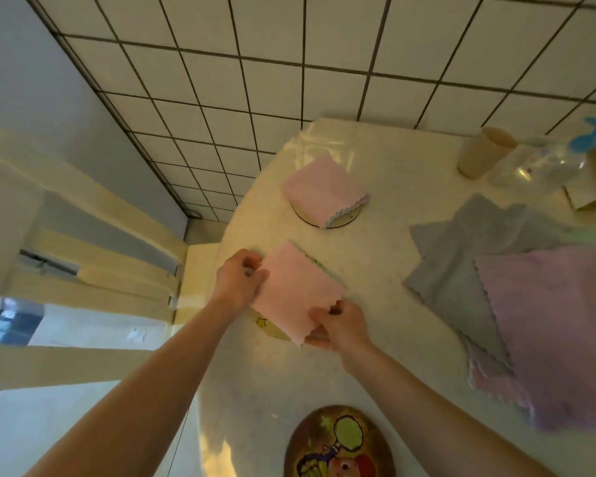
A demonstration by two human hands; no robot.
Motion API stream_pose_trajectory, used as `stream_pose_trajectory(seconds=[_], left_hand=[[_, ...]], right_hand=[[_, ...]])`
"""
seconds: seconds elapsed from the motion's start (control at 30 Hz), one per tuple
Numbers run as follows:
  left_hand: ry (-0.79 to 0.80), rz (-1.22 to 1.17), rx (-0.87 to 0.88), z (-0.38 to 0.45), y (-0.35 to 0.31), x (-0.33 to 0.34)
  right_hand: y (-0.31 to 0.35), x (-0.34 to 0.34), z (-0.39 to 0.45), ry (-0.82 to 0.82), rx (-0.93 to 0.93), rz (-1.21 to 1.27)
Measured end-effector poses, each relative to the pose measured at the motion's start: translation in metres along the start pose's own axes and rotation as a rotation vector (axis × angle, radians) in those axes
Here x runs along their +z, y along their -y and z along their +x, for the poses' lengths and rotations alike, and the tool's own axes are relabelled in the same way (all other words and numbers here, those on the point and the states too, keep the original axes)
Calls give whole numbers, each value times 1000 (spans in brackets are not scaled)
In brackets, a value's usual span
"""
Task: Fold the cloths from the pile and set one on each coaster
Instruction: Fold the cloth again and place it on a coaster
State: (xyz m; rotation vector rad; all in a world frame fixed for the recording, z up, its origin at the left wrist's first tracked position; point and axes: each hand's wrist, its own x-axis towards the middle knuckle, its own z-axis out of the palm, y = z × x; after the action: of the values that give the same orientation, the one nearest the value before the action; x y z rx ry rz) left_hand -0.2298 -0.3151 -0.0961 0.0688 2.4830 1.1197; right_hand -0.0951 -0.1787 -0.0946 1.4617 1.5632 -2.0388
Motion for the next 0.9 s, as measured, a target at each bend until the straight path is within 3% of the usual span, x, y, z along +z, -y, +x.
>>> stream_pose_trajectory(seconds=[0.37, 0.47, 0.63, 0.9], left_hand=[[-34, 317, 169, -27, 9, -9], [-55, 403, 200, -44, -3, -6], [-112, 324, 171, -76, -32, 25], [36, 328, 294, -187, -89, 174]], right_hand=[[-3, -27, -13, 20, 21, -373], [1, -57, -16, -16, -73, -450], [-1, -124, -10, -79, -314, -683], [-40, -301, -29, -91, -641, -904]])
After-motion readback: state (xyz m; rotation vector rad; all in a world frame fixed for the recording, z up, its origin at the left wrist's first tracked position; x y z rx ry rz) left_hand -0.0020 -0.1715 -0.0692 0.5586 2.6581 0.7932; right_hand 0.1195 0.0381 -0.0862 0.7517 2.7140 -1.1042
